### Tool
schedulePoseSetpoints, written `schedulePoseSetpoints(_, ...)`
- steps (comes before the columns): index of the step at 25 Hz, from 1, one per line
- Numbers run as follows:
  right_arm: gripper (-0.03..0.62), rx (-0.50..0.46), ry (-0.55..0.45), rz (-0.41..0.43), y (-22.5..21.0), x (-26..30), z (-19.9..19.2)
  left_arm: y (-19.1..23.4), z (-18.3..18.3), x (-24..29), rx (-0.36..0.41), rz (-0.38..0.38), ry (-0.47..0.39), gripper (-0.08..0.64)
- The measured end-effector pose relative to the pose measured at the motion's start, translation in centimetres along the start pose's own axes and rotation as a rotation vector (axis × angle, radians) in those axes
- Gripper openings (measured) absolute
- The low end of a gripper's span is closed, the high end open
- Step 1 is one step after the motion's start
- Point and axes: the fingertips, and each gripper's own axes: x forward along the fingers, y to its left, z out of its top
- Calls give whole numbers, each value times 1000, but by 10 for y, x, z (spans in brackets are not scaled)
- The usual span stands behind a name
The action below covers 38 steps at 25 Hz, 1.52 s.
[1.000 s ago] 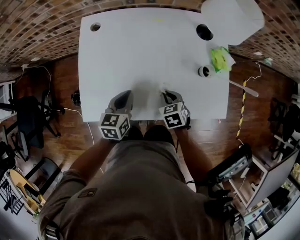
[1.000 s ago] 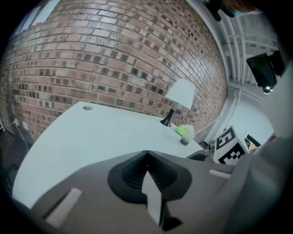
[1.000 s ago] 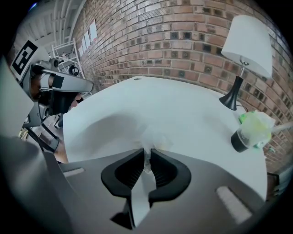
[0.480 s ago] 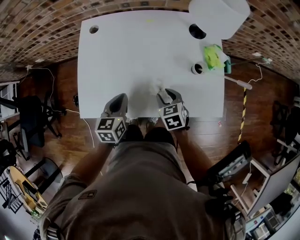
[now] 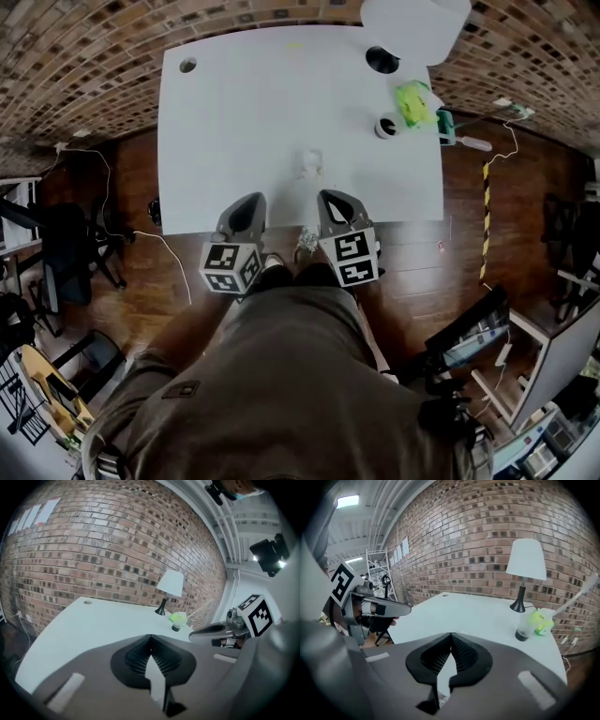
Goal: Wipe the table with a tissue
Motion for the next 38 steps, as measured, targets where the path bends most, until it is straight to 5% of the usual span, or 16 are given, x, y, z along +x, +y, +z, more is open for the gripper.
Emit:
schedulePoseSetpoints(17,12,71,-159,-77,120,-105,2,-10,1,-139,36,-120,-155,2)
schedulePoseSetpoints(38,11,52,-240,-24,132,-140,15,-42,16,-175,52,-107,-237,2)
